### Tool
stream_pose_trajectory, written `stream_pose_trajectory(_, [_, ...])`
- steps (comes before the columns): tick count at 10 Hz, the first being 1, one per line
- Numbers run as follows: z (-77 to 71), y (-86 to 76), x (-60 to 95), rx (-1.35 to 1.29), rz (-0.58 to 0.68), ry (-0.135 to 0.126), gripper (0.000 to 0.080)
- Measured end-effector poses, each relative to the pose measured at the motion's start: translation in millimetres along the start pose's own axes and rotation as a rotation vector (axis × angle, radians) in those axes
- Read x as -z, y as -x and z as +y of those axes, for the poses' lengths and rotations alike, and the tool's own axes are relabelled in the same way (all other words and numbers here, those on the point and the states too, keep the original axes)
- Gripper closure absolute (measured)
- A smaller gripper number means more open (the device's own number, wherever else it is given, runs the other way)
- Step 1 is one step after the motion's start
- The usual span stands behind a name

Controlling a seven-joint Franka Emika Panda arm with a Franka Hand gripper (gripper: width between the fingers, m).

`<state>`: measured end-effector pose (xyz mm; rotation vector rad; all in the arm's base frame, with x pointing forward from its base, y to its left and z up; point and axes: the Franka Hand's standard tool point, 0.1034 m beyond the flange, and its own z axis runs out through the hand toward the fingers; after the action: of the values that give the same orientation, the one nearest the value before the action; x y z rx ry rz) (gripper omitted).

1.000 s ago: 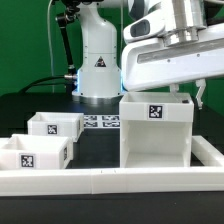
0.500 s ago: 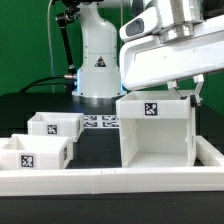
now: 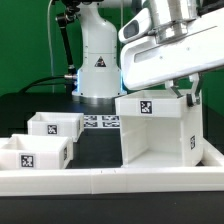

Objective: Assemble drawer

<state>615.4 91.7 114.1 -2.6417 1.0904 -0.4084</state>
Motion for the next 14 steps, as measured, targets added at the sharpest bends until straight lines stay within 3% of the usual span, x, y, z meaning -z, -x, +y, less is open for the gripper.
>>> stream_pose_trajectory(7, [4.8,-10.9,2.8,-0.339,0.006,-0.021,0.0742])
stream_pose_trajectory(14, [-0.8,-21.6,-5.6,-0.685,-0.021,-0.032,0.0735])
